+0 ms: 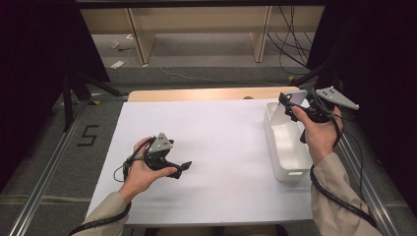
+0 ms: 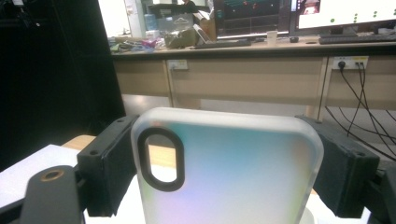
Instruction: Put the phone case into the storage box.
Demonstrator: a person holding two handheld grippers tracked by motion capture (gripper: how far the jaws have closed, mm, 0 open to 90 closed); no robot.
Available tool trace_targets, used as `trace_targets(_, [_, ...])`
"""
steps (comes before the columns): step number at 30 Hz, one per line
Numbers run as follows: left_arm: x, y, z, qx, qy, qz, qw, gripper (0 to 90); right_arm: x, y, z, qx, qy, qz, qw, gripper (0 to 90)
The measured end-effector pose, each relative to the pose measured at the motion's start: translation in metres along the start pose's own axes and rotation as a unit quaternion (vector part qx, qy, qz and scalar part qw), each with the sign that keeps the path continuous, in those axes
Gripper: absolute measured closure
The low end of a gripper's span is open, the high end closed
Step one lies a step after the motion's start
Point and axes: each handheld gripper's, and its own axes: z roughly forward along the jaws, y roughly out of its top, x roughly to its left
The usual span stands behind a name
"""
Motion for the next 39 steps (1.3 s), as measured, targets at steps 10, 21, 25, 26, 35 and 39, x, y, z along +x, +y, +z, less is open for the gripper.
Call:
trace_targets(10, [0.000, 0.000, 0.000, 0.000, -0.001, -0.001, 1.0000, 0.0, -0.004, 0.000, -0.001, 0.000, -0.008, 0.000, 1.0000, 18.7])
trace_targets(21, [0.001, 0.000, 0.000, 0.001, 0.001, -0.002, 1.0000, 0.0, -0.007, -0.001, -0.002, 0.002, -0.014, -0.001, 0.9999, 18.7])
trace_targets(25, [0.001, 0.000, 0.000, -0.003, 0.001, -0.004, 1.0000, 0.0, -0.008, -0.001, -0.002, 0.002, -0.018, -0.001, 0.9998, 18.7])
trace_targets(26, [0.001, 0.000, -0.001, -0.003, 0.001, -0.003, 1.0000, 0.0, -0.008, -0.001, -0.002, 0.002, -0.018, 0.000, 0.9998, 18.7])
trace_targets(35, [0.001, 0.000, 0.000, -0.002, 0.001, -0.003, 1.0000, 0.0, -0.012, -0.003, -0.002, 0.005, -0.026, -0.001, 0.9997, 18.7])
trace_targets(39, [0.002, 0.000, -0.001, -0.002, 0.001, -0.003, 1.0000, 0.0, -0.013, -0.003, -0.002, 0.006, -0.027, -0.001, 0.9996, 18.7])
